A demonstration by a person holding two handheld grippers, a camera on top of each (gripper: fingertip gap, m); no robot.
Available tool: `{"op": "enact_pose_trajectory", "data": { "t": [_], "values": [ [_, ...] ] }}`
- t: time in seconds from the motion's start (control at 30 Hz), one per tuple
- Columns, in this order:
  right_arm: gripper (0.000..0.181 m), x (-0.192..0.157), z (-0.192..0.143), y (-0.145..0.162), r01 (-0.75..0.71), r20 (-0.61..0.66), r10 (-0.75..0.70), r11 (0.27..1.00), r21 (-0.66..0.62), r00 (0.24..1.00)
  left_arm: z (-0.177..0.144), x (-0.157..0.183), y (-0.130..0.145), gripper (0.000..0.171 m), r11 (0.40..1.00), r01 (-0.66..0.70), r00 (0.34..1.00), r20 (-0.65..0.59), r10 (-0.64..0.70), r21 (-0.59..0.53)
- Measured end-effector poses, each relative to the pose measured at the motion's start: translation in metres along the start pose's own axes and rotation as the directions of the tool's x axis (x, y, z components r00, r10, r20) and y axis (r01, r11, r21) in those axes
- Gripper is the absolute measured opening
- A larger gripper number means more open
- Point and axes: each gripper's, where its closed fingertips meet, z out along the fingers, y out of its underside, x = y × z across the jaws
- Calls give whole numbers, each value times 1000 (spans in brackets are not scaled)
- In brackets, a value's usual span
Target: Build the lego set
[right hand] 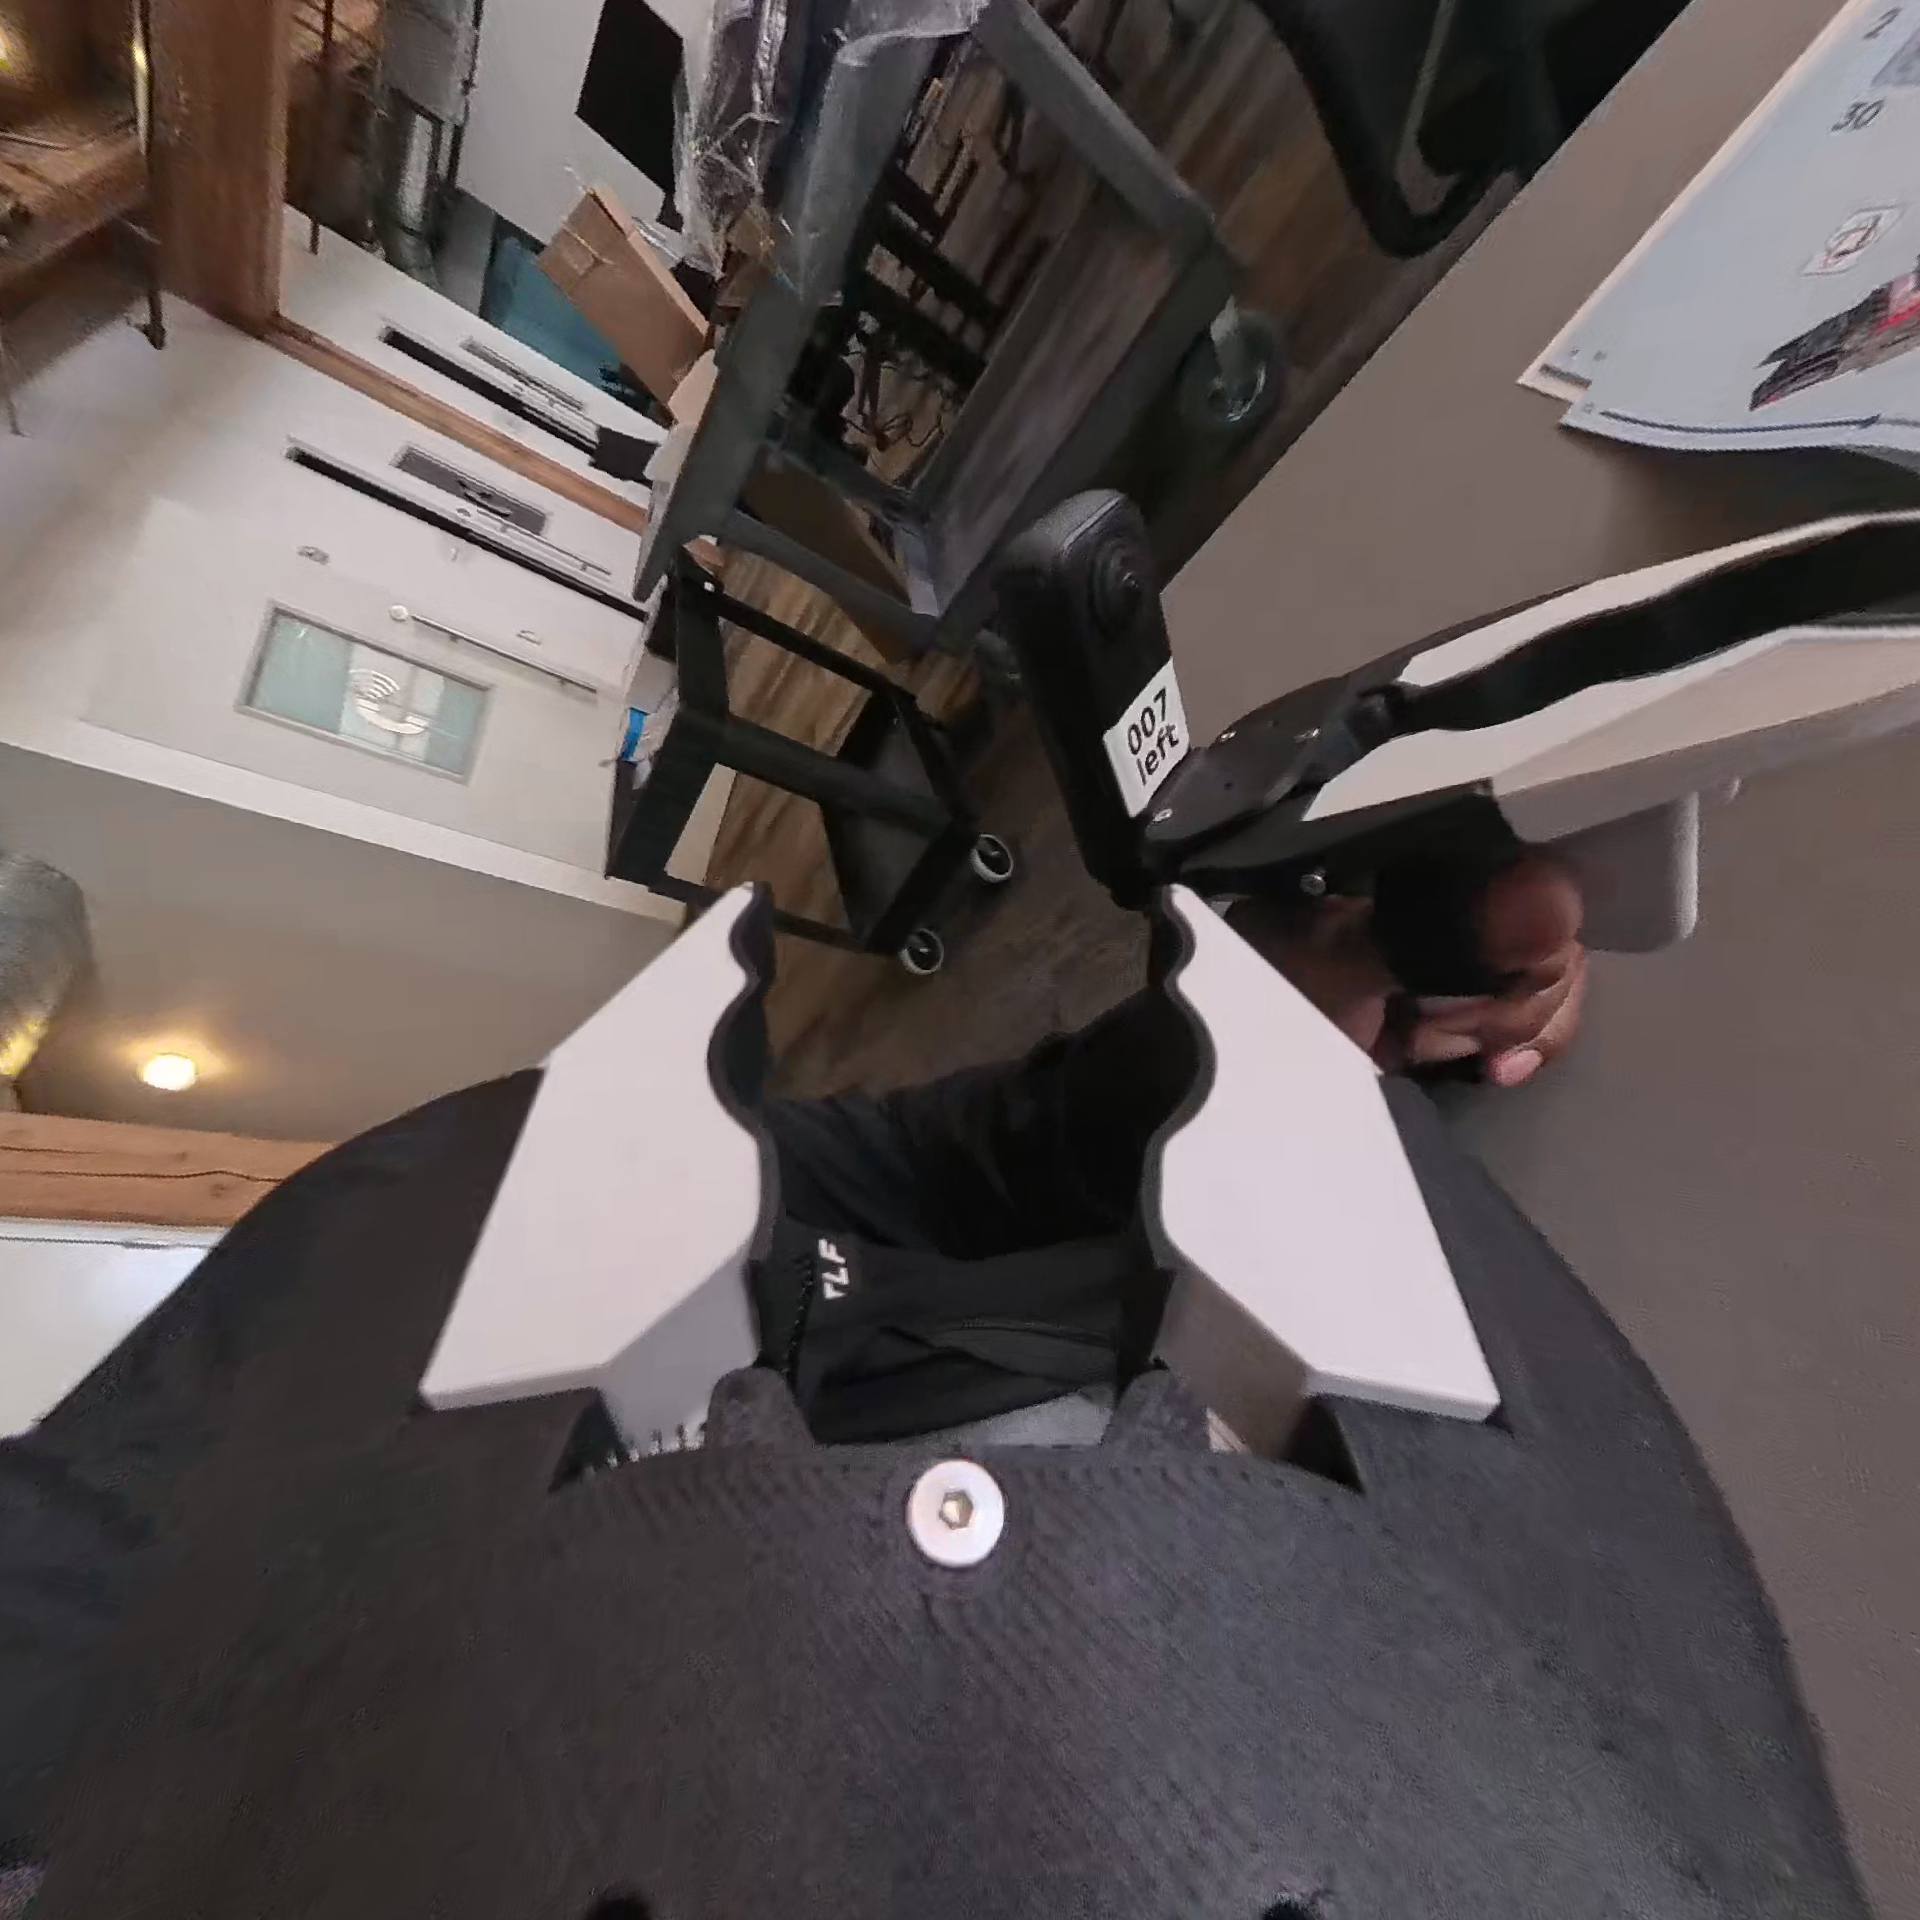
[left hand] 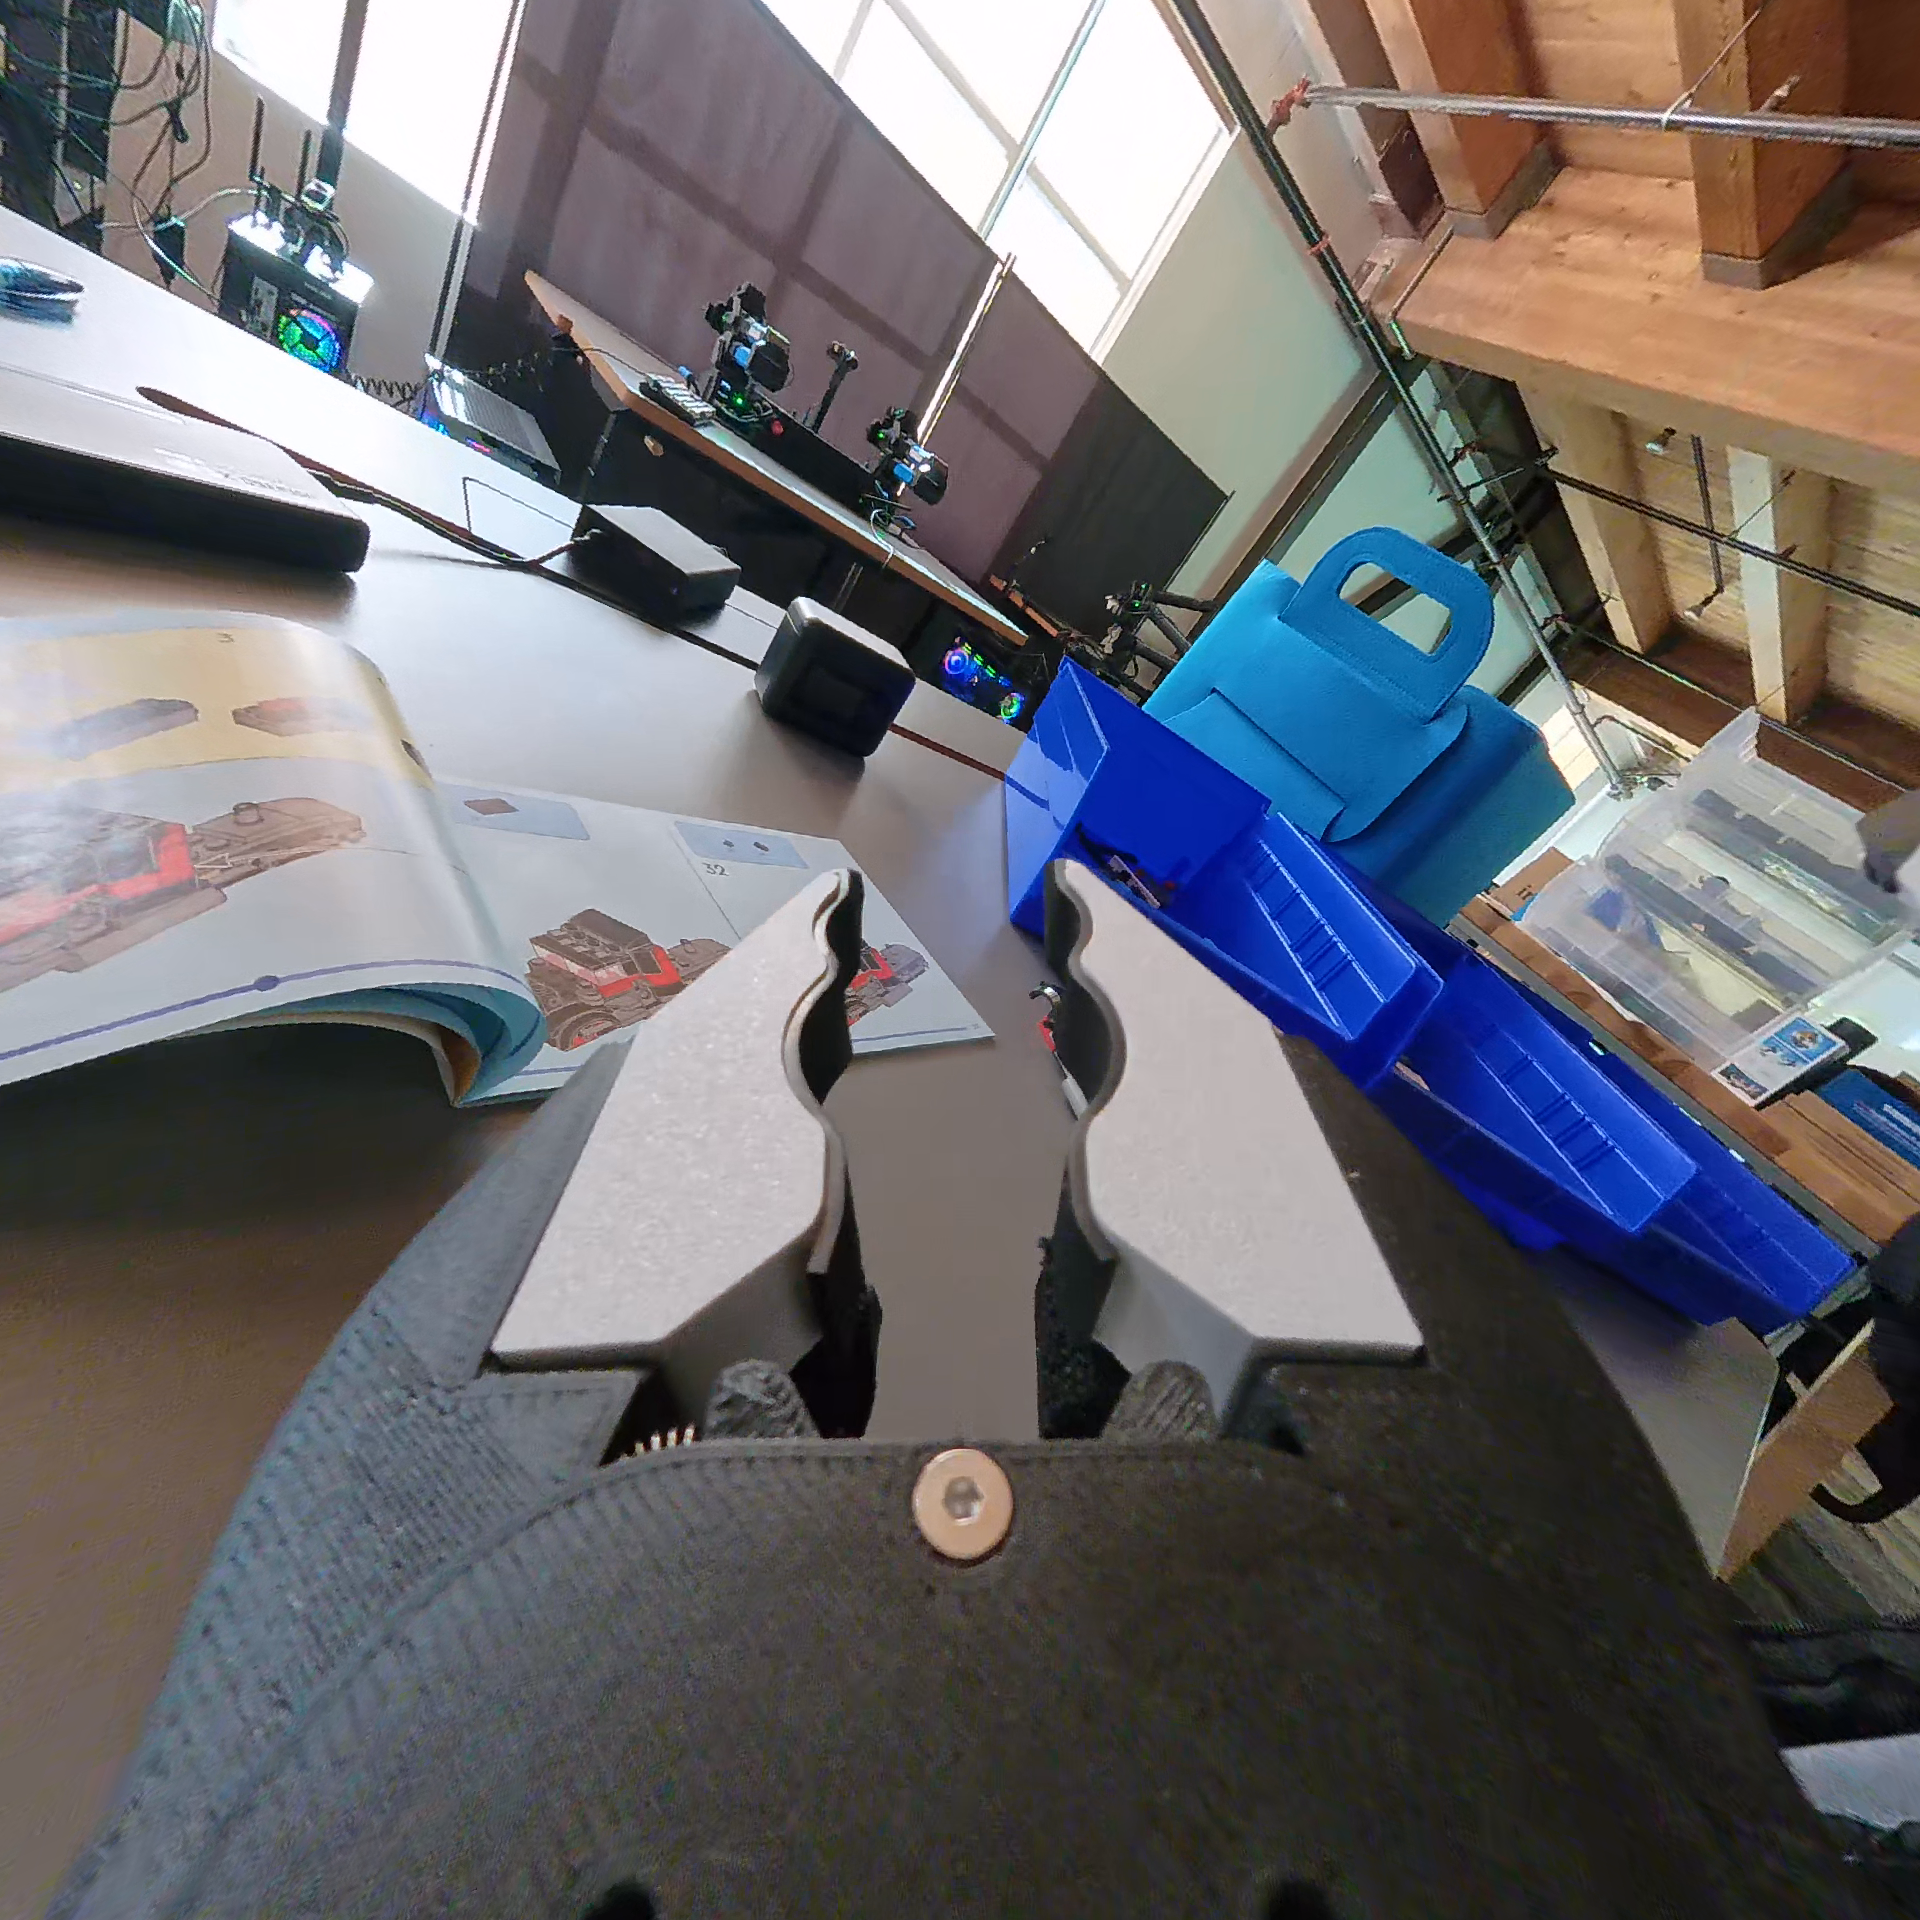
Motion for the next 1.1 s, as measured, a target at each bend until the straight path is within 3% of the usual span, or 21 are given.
{"op": "enact_pose_trajectory", "data": {
  "t": [0.13, 0.23, 0.3, 0.4, 0.47, 0.63, 0.73, 0.9, 1.1],
  "values": [
    [72, -6, 7, 13, 204, -74, -208, 977, -57, 975, 0, -2, 0, 36, 1000, 2, 1000, 12, -2, -3],
    [73, 4, 12, 27, 247, -112, -262, 960, -128, 959, 1, -3, 0, 36, 1000, 4, 1000, 22, -4, -2],
    [73, 5, 17, 40, 219, -83, -238, 957, -189, 968, 2, -4, 2, 36, 1000, 7, 1000, 26, -6, -12],
    [72, 8, 9, 31, 123, -50, -133, 977, -173, 990, 5, -6, 6, 36, 999, 13, 999, 38, -12, -40],
    [72, 13, 1, 21, 166, -94, -180, 977, -134, 979, 6, -6, 6, 36, 999, 10, 999, 39, -9, -46],
    [74, 10, 7, 38, 271, -66, -289, 941, -201, 955, 9, -7, 11, 36, 997, 23, 999, 44, -19, -80],
    [74, 19, 4, 38, 165, 11, -166, 974, -152, 986, 11, -8, 13, 36, 995, 20, 998, 54, -15, -97],
    [72, 64, -15, 42, -2, 58, 3, 1000, -20, 998, 16, -12, 20, 36, 991, 9, 996, 89, 3, -137],
    [70, 105, -36, 46, -35, 67, 28, 994, 105, 997, 25, -16, 25, 36, 985, -27, 988, 144, 52, -169]
  ]
}}
